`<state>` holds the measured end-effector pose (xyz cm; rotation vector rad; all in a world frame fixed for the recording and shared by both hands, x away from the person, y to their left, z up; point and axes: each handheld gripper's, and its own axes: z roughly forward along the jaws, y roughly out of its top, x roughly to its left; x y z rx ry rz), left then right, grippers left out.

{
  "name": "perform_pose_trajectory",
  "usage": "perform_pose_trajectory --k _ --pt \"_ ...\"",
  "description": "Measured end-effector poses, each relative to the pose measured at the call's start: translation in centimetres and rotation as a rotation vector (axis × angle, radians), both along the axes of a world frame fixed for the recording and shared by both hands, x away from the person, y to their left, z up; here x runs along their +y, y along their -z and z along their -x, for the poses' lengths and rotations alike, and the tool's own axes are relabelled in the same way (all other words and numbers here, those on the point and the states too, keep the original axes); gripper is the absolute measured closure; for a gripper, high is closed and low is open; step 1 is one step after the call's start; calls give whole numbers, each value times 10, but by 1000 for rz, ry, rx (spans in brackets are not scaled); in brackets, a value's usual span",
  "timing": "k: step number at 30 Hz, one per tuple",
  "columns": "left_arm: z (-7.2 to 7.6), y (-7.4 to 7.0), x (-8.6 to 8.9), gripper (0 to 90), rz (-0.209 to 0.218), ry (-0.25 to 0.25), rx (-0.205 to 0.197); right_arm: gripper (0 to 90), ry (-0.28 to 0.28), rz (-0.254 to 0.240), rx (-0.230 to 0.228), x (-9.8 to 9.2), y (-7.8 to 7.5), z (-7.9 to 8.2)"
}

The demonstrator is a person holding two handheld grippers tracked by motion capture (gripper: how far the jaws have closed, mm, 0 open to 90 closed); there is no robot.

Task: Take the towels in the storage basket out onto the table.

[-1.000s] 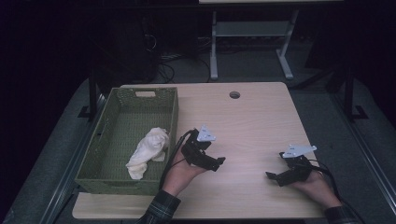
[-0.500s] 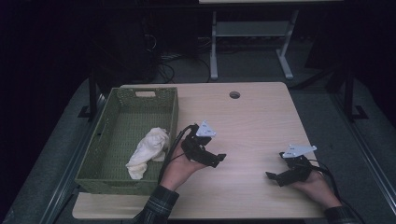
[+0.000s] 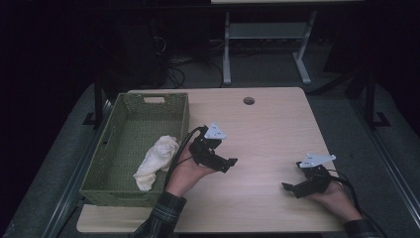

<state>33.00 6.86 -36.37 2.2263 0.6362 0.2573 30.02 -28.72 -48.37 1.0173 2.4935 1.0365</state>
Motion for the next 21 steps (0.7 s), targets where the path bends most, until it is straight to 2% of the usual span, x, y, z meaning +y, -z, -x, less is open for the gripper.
perform_pose_trajectory --k 5,15,21 --pt "-3 -7 8 134 17 -8 -3 0 4 -3 4 0 0 0" --pt "-7 -12 25 136 16 -16 -4 0 4 -4 4 0 0 0" --pt "-8 -13 37 136 11 -39 -2 0 6 -5 6 1 0 0"
